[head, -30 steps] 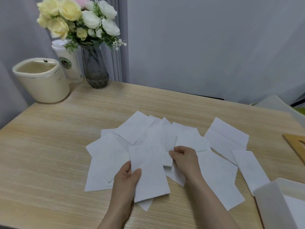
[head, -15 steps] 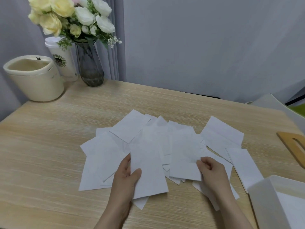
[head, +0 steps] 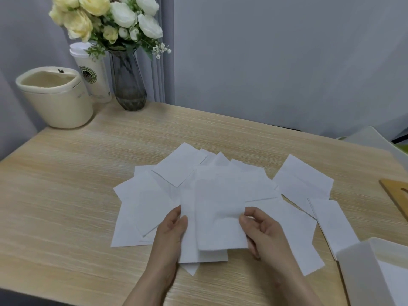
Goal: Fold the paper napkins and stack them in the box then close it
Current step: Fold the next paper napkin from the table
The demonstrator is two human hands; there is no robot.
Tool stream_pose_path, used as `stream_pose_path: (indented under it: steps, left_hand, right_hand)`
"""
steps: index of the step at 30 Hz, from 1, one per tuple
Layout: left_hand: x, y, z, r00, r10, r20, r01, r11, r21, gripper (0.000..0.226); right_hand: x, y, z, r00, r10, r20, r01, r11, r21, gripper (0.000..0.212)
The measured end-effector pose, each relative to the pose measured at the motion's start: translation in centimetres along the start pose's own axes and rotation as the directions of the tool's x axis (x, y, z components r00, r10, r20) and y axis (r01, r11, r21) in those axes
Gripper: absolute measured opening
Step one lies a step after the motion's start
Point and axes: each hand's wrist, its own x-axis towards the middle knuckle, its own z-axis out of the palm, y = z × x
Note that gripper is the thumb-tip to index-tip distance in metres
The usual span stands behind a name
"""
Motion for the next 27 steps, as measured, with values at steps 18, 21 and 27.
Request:
stream_pose_path:
  steps: [18, 21, 27]
  left_hand:
    - [-0.6, 0.8, 0.4, 1.000, 0.018, -0.011, -0.018, 0.998, -0.055, 0.027]
    - [-0.6, 0.8, 0.4, 1.000, 0.021, -0.020, -0.022, 0.998, -0.052, 0.029]
    - [-0.5, 0.8, 0.4, 0.996, 0.080, 0.033, -0.080, 0.997, 0.018, 0.025]
  right_hand:
    - [0.5, 3.9, 2.3, 0.986, -0.026, -0.163, -0.030, 0.944, -0.329, 0.021]
    - [0.3, 3.9, 2.6, 0.985, -0.025, -0.170, -0.032, 0.945, -0.325, 0.021]
    - [0.2, 4.0, 2.7, 0.986, -0.019, -0.166, -0.034, 0.949, -0.314, 0.021]
